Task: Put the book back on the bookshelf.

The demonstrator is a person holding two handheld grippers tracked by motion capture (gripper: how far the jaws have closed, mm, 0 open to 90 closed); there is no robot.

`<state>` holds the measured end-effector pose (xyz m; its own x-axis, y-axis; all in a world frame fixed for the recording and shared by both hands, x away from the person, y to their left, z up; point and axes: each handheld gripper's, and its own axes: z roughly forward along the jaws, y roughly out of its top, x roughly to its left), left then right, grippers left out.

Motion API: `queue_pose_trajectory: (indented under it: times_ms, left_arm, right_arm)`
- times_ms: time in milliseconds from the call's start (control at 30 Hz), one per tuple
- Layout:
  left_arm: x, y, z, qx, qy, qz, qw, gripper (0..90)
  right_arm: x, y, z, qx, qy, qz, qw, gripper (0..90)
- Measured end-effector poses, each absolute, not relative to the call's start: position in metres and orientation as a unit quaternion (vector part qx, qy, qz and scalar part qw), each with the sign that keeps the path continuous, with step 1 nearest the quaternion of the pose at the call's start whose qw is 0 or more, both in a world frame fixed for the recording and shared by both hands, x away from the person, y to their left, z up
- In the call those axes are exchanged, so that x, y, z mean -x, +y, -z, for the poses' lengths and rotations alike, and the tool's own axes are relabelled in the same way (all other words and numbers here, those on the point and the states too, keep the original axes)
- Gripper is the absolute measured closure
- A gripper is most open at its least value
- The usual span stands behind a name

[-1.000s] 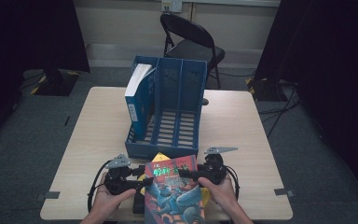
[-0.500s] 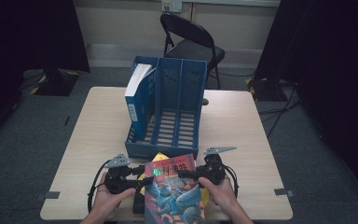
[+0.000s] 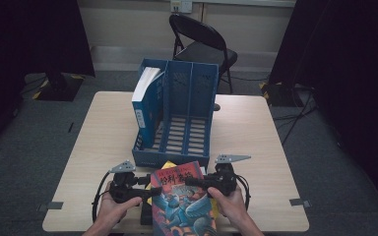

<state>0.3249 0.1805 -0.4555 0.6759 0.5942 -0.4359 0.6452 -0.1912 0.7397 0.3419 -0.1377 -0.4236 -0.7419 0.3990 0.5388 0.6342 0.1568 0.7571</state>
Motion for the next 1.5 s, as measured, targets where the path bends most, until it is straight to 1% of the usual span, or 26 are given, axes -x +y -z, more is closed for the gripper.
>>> queue_pose_trajectory:
  times_ms: [400,500,533,633,700,767,933,1067,1233,1333,1367,1433,1500]
  left_arm:
    - [-0.326,0.182,0.451,-0.761,0.405,0.031,0.506,29.2]
    - [-0.327,0.18,0.449,-0.76,0.404,0.044,0.507,27.7]
    - [-0.327,0.18,0.448,-0.755,0.408,0.055,0.51,29.1]
    - [-0.327,0.183,0.444,-0.753,0.405,0.061,0.516,33.4]
    - [-0.329,0.184,0.444,-0.752,0.408,0.064,0.513,36.7]
    - [-0.329,0.183,0.444,-0.749,0.416,0.065,0.511,38.0]
    - [-0.329,0.183,0.442,-0.747,0.414,0.06,0.517,40.1]
    - [-0.33,0.182,0.441,-0.746,0.41,0.064,0.521,44.0]
    - [-0.33,0.178,0.439,-0.734,0.401,0.1,0.539,47.4]
    - [-0.332,0.175,0.436,-0.731,0.388,0.119,0.548,53.5]
    - [-0.332,0.173,0.435,-0.73,0.388,0.119,0.55,55.2]
    - [-0.333,0.172,0.434,-0.732,0.387,0.118,0.548,55.6]
    - [-0.333,0.172,0.433,-0.725,0.39,0.127,0.553,57.7]
  right_arm:
    - [-0.342,-0.13,0.403,0.333,-0.755,0.557,0.092,84.9]
    - [-0.344,-0.128,0.398,0.329,-0.753,0.563,0.087,84.9]
    - [-0.345,-0.128,0.397,0.328,-0.751,0.566,0.088,84.9]
    - [-0.346,-0.131,0.394,0.329,-0.747,0.571,0.091,85.0]
    - [-0.345,-0.133,0.392,0.329,-0.749,0.569,0.086,85.0]
    - [-0.345,-0.133,0.394,0.332,-0.754,0.562,0.079,85.1]
    - [-0.348,-0.138,0.4,0.346,-0.752,0.555,0.079,85.1]
    - [-0.348,-0.138,0.403,0.354,-0.755,0.546,0.071,85.1]
    - [-0.348,-0.137,0.405,0.358,-0.756,0.544,0.071,85.2]
    - [-0.347,-0.136,0.402,0.359,-0.764,0.531,0.068,85.1]
    - [-0.347,-0.135,0.401,0.355,-0.766,0.532,0.069,85.1]
    - [-0.345,-0.134,0.4,0.355,-0.767,0.531,0.063,85.1]
    - [-0.346,-0.136,0.4,0.355,-0.764,0.534,0.068,85.1]
